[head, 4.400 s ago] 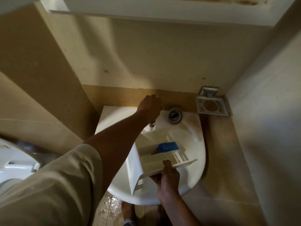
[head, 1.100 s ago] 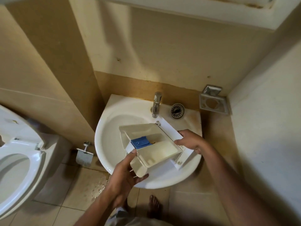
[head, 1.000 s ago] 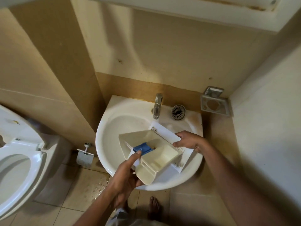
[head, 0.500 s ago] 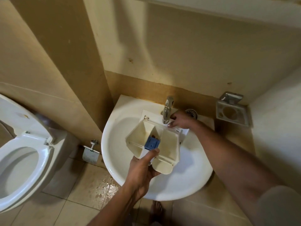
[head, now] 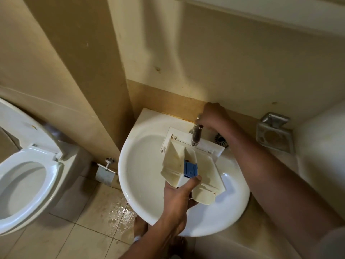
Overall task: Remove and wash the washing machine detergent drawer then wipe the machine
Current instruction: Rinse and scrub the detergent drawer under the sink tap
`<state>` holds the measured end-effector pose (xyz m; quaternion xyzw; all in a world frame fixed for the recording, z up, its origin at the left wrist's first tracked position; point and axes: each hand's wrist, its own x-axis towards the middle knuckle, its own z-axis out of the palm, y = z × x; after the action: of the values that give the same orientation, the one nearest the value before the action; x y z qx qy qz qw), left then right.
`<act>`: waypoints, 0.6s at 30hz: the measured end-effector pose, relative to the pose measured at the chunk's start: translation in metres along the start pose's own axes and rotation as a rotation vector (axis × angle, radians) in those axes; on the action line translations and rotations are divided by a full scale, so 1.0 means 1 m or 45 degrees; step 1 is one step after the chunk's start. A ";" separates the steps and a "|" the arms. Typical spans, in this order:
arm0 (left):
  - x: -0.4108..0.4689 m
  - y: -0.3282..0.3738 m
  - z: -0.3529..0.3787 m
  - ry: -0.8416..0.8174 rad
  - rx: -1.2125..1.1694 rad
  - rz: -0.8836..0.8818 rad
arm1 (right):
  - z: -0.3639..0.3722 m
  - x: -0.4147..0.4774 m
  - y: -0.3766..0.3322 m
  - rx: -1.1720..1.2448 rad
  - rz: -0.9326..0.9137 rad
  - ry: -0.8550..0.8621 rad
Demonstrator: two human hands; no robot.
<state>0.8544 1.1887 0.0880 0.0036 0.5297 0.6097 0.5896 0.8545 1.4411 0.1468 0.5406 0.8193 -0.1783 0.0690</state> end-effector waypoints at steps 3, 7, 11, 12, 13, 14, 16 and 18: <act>0.001 0.005 0.001 -0.004 -0.020 0.018 | 0.002 0.008 0.006 -0.100 -0.089 -0.011; 0.002 0.008 0.000 -0.009 -0.030 0.030 | -0.003 0.019 0.022 -0.238 -0.364 -0.072; 0.001 0.007 0.004 -0.021 -0.014 0.038 | -0.004 0.022 0.031 -0.252 -0.474 -0.078; 0.001 0.007 0.006 -0.022 -0.019 0.042 | -0.003 0.022 0.030 -0.257 -0.484 -0.067; 0.000 0.007 0.009 -0.021 -0.025 0.047 | -0.001 0.022 0.029 -0.265 -0.491 -0.052; 0.000 0.007 0.012 -0.016 -0.033 0.053 | 0.000 0.023 0.029 -0.267 -0.492 -0.044; 0.000 0.009 0.018 0.007 -0.049 0.059 | 0.002 0.024 0.029 -0.252 -0.484 -0.030; 0.001 0.011 0.023 0.031 -0.058 0.059 | 0.003 0.023 0.031 -0.238 -0.486 -0.019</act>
<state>0.8610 1.2069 0.1053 -0.0049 0.5227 0.6350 0.5688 0.8736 1.4711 0.1304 0.3655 0.9192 -0.1155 0.0899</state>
